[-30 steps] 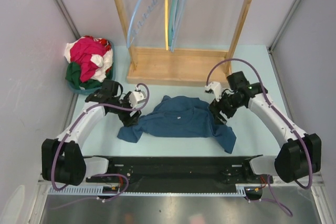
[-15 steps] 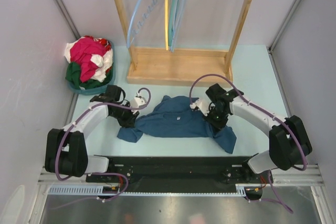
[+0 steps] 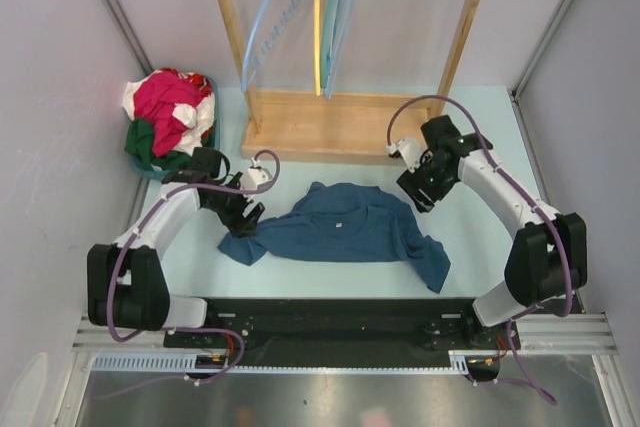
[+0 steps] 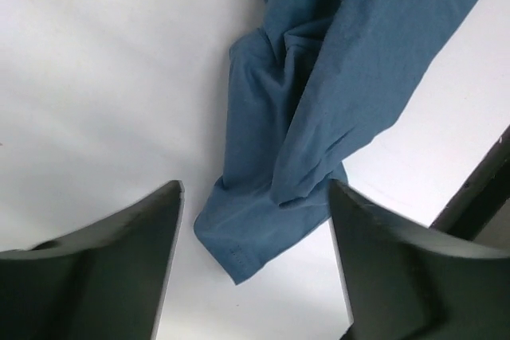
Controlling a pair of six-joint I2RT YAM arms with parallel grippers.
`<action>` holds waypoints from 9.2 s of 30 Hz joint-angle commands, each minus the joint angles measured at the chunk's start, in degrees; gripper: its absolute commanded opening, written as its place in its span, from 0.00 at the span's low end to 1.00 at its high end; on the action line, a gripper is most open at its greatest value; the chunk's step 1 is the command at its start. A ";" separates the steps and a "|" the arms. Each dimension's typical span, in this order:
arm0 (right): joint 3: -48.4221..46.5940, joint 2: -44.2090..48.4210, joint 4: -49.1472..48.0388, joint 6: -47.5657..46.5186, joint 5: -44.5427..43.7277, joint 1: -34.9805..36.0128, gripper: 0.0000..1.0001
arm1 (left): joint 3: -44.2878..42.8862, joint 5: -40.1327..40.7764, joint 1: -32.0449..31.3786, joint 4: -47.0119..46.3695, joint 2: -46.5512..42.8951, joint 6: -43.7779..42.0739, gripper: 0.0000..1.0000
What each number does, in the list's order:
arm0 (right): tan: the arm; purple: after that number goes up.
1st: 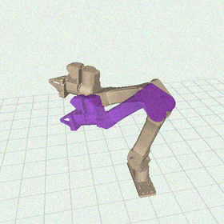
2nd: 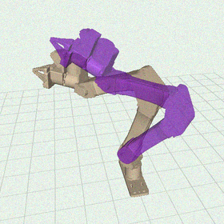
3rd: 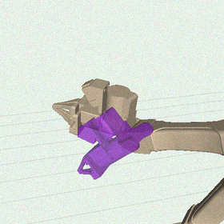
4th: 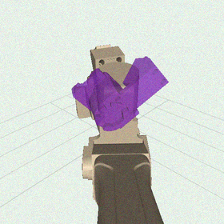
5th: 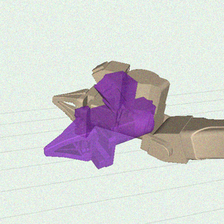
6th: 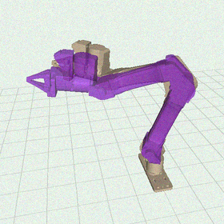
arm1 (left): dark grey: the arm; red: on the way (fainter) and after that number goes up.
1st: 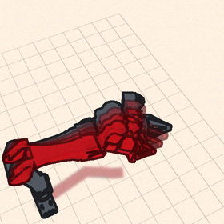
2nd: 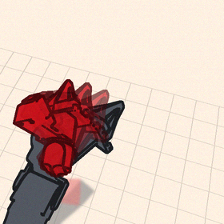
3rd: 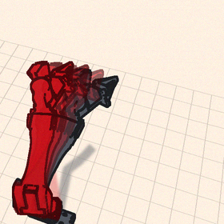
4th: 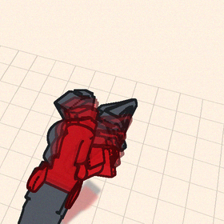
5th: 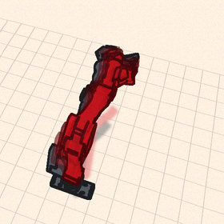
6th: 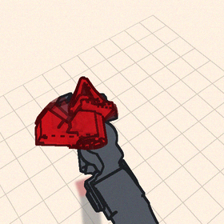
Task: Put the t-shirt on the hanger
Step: Pick up the hanger from the clothesline, then place the T-shirt on the hanger.
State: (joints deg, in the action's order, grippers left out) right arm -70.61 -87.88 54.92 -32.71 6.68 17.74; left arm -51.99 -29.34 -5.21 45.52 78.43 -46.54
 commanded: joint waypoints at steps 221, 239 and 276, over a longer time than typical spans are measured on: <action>2.32 21.35 0.01 11.63 51.43 16.44 0.00 | 9.97 -18.31 -25.97 -30.93 -31.77 -8.90 0.99; -9.62 17.47 -0.07 5.64 34.74 21.73 0.85 | 7.69 -9.23 -36.18 -18.45 -25.88 7.32 0.00; -11.04 13.17 0.00 -10.78 35.25 10.49 0.00 | 4.00 -20.67 -18.44 -18.29 -20.44 19.59 0.69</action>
State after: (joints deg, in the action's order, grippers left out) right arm -81.23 -77.43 50.78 -34.89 42.65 33.41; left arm -45.98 -47.24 -28.05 22.04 58.11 -18.22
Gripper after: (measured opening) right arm 0.056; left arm 0.683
